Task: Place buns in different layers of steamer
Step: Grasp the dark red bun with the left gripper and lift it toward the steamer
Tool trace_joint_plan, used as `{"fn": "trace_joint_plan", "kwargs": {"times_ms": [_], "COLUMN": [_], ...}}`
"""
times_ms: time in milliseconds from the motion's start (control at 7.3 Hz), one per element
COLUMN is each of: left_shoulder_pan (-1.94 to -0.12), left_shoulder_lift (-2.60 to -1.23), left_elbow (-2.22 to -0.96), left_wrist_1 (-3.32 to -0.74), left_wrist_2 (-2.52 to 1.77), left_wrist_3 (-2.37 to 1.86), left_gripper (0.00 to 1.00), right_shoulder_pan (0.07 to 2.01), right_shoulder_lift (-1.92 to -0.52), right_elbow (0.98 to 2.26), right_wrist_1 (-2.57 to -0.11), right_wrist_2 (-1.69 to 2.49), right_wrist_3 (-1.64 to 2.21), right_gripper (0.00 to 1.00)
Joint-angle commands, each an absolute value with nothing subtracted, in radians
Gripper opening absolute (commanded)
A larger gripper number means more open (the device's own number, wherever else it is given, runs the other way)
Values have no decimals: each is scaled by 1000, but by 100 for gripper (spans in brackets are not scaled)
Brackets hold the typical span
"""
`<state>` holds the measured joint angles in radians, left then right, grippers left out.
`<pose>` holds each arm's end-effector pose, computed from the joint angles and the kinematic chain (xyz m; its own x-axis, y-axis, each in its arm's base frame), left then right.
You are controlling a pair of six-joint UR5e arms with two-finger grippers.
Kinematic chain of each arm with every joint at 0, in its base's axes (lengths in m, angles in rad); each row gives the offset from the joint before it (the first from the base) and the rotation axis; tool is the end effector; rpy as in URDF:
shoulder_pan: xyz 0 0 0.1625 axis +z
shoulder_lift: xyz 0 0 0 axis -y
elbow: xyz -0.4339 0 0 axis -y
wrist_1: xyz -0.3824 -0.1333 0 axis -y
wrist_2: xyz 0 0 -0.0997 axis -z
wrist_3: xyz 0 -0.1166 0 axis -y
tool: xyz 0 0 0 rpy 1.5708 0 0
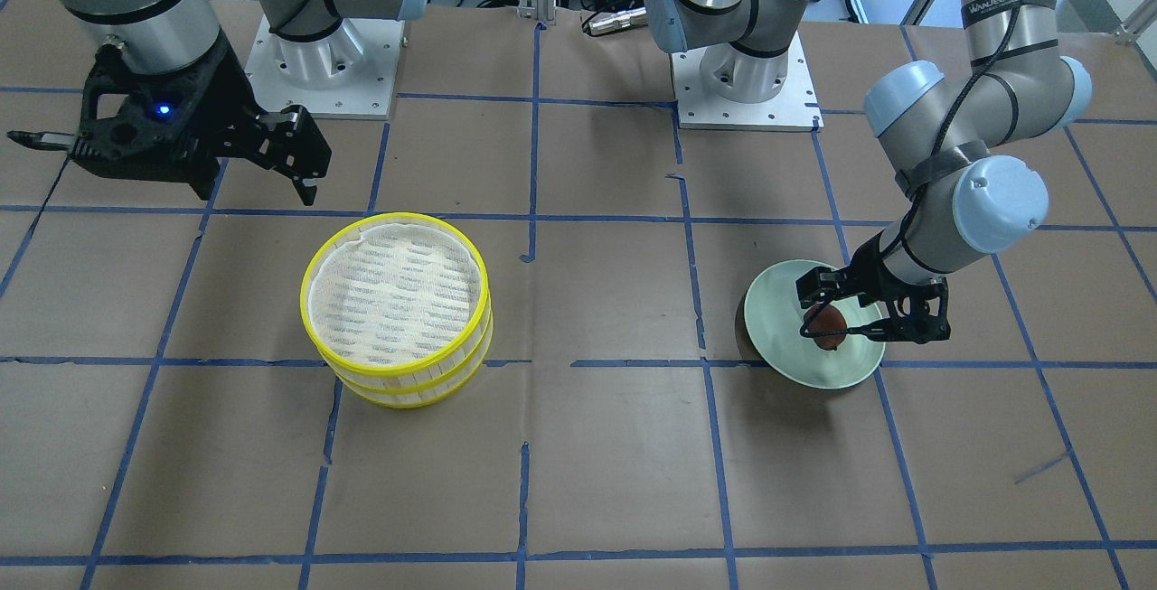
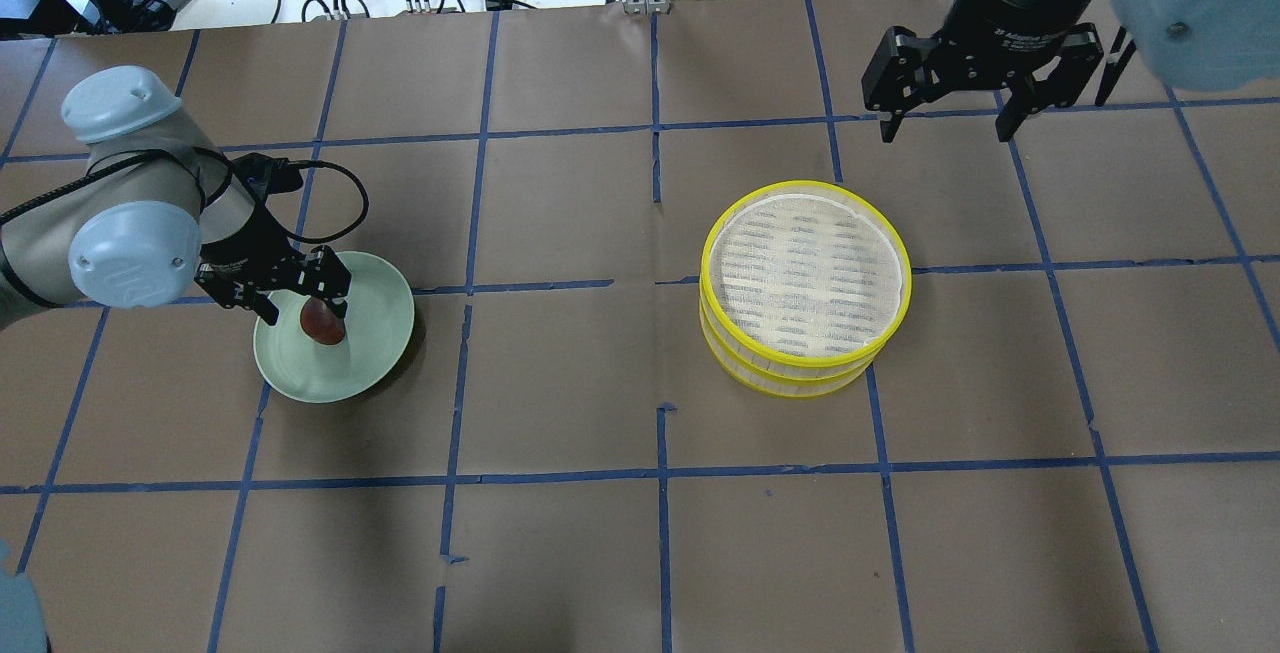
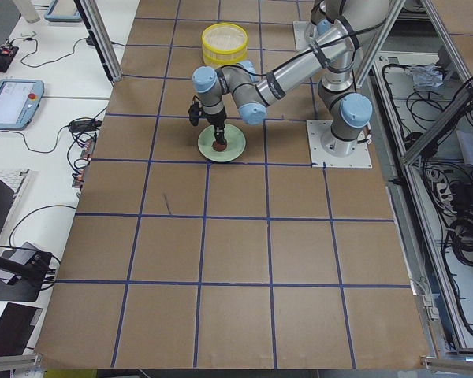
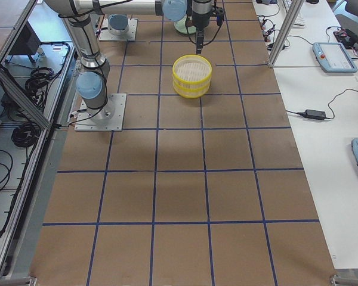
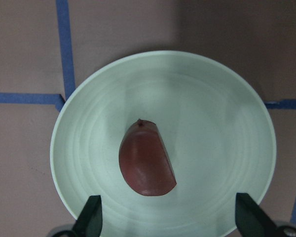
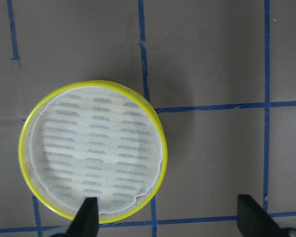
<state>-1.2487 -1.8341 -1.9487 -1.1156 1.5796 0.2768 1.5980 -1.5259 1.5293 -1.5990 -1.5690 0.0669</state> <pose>0.0315 -0.5122 0.2197 -0.9979 -0.0483 0.0422 -0.0399 0.9828 0.1803 0.1472 -0.5006 0.4806 -0.9992 0.0396 -0.0034 0.0397 0.9989 -0.0246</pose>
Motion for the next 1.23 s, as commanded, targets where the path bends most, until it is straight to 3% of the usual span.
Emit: {"fn": "trace_joint_plan", "kwargs": {"times_ms": [0, 137, 274, 548, 685, 822, 1096], "left_shoulder_pan": [-1249, -1247, -1247, -1249, -1252, -1256, -1307], "left_shoulder_lift": [-1899, -1920, -1922, -1934, -1930, -1921, -1873], "left_elbow": [-1979, -1965, -1950, -1927, -1927, -1927, -1887], "left_wrist_1": [-1034, -1032, -1023, -1026, -1026, -1026, -1035], "left_wrist_2": [1577, 1588, 1588, 1589, 1591, 1594, 1591], "left_wrist_3": [278, 287, 287, 295, 291, 287, 226], "left_gripper": [87, 90, 80, 31, 16, 7, 5], "right_shoulder_pan": [1637, 1622, 1615, 1618, 1612, 1612, 1612], "right_shoulder_lift": [-1528, -1531, -1531, -1537, -1537, -1537, -1537], "right_elbow": [1534, 1534, 1534, 1535, 1534, 1535, 1536], "right_wrist_1": [-1600, -1600, -1600, -1586, -1586, -1582, -1583], "right_wrist_2": [-1589, -1589, -1588, -1592, -1592, -1594, -1594], "right_wrist_3": [89, 89, 89, 89, 87, 87, 86], "right_gripper": [100, 100, 100, 100, 100, 100, 100]}}
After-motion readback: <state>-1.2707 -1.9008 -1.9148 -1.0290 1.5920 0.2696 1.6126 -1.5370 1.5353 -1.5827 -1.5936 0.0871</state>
